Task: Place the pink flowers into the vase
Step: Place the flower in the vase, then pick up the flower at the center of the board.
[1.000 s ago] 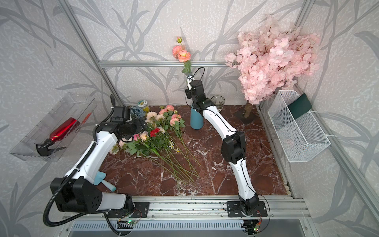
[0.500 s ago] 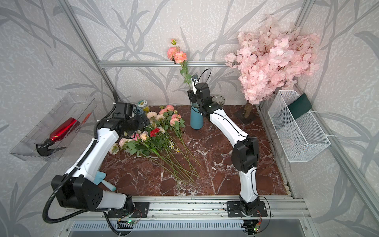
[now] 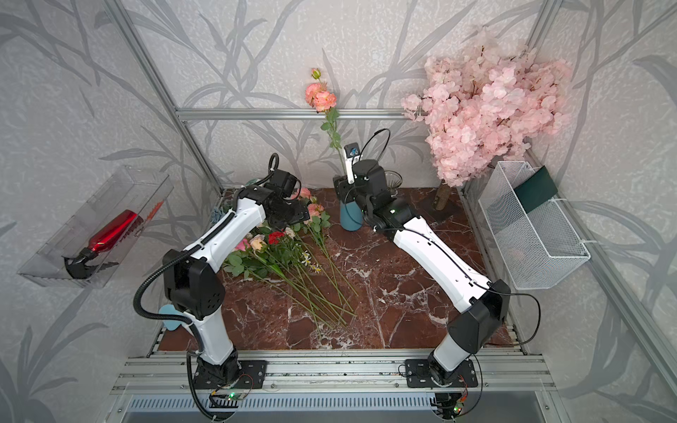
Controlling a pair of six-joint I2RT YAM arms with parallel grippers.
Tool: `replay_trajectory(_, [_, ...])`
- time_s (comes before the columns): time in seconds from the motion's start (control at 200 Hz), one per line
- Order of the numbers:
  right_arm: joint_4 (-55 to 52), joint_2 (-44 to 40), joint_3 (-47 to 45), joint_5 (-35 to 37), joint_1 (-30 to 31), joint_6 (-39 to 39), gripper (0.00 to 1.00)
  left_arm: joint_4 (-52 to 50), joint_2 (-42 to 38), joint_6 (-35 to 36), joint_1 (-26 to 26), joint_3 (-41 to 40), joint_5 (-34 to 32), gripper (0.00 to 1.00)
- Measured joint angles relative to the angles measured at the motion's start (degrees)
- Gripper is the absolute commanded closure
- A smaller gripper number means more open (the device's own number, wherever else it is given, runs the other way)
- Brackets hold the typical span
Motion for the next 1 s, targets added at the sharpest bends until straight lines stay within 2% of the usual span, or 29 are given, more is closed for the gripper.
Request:
replay_trajectory(0.085, [-1.62, -2.19, -5.99, -1.16, 0.76, 1.84, 0.28, -3.52, 4.63, -1.77, 0.52, 6.73, -2.56, 0.16])
replay_trajectory(0.2, [-2.78, -5.49, -13.00, -2.25, 0.48, 4.26, 0.31, -9.25, 13.29, -3.67, 1.11, 21.92, -7.15, 0.16])
replay_trajectory(0.255, [-3.15, -7.30, -15.54, -2.99, 0.44, 5.27, 0.35, -11.26, 16.98, -4.39, 1.46, 28.28, -9.05, 0.20])
replay_trajectory(0.31, [-3.43, -9.07, -17.18, -3.65, 0.39, 6.05, 0.44, -13.90, 20.92, -5.14, 1.99, 34.53, -10.56, 0.24])
replay_trajectory(0.405, [-3.39, -11.89, -18.53, -4.94, 0.37, 7.08, 0.55, -17.40, 26.86, -6.67, 3.19, 41.42, -12.70, 0.25])
replay_trajectory(0.48, [-3.37, -13.57, -18.78, -5.90, 0.39, 7.34, 0.60, -19.10, 29.79, -7.67, 4.52, 42.32, -13.79, 0.25])
replay_trajectory(0.605, [-2.89, -15.69, -19.78, -7.04, 0.39, 7.63, 0.63, -20.98, 32.74, -8.70, 6.49, 41.05, -14.58, 0.25])
replay_trajectory(0.9, [-2.01, -16.31, -22.97, -9.55, 0.39, 8.55, 0.69, -21.81, 33.55, -8.68, 7.85, 40.68, -18.05, 0.25])
replay_trajectory(1.0, [-1.90, -16.31, -23.23, -10.27, 0.37, 8.68, 0.71, -21.73, 34.14, -8.39, 7.85, 40.85, -18.71, 0.30])
